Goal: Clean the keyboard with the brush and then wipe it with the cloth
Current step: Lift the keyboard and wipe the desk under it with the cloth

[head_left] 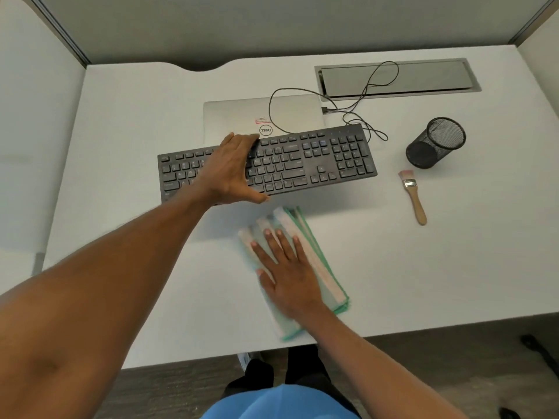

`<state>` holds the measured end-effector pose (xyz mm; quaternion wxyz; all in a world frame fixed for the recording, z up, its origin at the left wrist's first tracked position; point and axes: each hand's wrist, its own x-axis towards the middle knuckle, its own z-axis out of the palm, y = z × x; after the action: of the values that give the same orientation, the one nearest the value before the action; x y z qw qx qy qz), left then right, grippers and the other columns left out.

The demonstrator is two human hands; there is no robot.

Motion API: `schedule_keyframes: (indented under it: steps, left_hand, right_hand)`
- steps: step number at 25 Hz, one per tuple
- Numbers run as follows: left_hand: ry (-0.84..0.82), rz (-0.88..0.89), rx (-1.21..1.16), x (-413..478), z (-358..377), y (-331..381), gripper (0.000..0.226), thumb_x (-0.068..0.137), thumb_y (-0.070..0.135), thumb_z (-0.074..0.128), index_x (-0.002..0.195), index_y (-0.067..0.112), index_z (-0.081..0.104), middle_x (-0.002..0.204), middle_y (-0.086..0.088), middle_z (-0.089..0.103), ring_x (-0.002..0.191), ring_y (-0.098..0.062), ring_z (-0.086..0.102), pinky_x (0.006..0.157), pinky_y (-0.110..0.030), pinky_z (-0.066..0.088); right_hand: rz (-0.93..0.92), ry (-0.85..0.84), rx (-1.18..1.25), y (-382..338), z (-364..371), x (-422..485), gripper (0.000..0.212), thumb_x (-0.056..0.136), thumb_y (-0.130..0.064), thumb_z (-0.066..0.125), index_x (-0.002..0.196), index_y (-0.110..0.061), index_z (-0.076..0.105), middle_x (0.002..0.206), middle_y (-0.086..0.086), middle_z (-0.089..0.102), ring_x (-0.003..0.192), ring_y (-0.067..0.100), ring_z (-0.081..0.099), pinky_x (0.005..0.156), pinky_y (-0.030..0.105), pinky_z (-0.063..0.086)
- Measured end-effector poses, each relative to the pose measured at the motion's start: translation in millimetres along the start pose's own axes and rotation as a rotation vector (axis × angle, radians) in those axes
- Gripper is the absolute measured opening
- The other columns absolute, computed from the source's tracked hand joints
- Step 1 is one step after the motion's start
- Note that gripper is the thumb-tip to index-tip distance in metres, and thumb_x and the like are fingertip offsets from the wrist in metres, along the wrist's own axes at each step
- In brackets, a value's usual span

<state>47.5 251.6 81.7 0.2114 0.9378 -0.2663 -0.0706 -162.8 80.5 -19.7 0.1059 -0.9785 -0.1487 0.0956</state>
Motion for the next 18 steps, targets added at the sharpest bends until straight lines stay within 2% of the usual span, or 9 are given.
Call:
schedule_keyframes:
  steps: [3, 7, 11, 14, 18]
  left_hand:
    - [-0.020, 0.001, -0.013, -6, 20, 5, 0.133, 0.058, 0.079, 0.079, 0.158, 0.005, 0.031, 0.141, -0.012, 0.055, 0.132, -0.032, 0.050, 0.132, -0.043, 0.015]
    - [-0.041, 0.009, -0.044, -18, 42, 8, 0.131, 0.060, 0.071, 0.089, 0.158, 0.005, 0.031, 0.138, -0.011, 0.055, 0.131, -0.030, 0.051, 0.132, -0.042, 0.014]
    - [-0.036, 0.006, -0.070, -31, 55, 13, 0.122, 0.060, 0.059, 0.096, 0.152, 0.007, 0.037, 0.132, -0.007, 0.054, 0.122, -0.024, 0.048, 0.120, -0.048, 0.035]
    - [-0.056, -0.005, -0.061, -40, 64, 11, 0.123, 0.058, 0.066, 0.093, 0.152, 0.010, 0.036, 0.133, -0.005, 0.052, 0.121, -0.021, 0.044, 0.110, -0.043, 0.043]
    - [-0.072, 0.006, -0.053, -45, 73, 6, 0.128, 0.055, 0.074, 0.085, 0.153, 0.007, 0.036, 0.130, -0.006, 0.053, 0.121, -0.026, 0.049, 0.124, -0.045, 0.030]
  right_hand:
    - [0.076, -0.008, -0.008, 35, -7, -43, 0.062, 0.106, -0.045, 0.028, 0.161, -0.035, 0.001, 0.169, -0.003, -0.009, 0.156, 0.022, -0.010, 0.124, 0.053, 0.012]
    - [0.171, 0.002, -0.026, 78, -15, -85, 0.064, 0.105, -0.044, 0.034, 0.161, -0.035, 0.002, 0.169, -0.004, -0.008, 0.156, 0.021, -0.007, 0.124, 0.053, 0.014]
    - [0.259, 0.024, -0.034, 119, -22, -113, 0.064, 0.105, -0.041, 0.035, 0.161, -0.031, 0.007, 0.170, -0.002, -0.004, 0.156, 0.022, -0.003, 0.123, 0.055, 0.016]
    - [0.292, 0.049, -0.030, 143, -27, -128, 0.064, 0.104, -0.041, 0.033, 0.161, -0.029, 0.009, 0.170, -0.001, -0.001, 0.156, 0.022, -0.001, 0.123, 0.056, 0.016]
    - [0.326, 0.075, -0.028, 164, -28, -141, 0.063, 0.103, -0.040, 0.032, 0.161, -0.029, 0.012, 0.170, -0.001, 0.000, 0.156, 0.022, 0.002, 0.124, 0.056, 0.016]
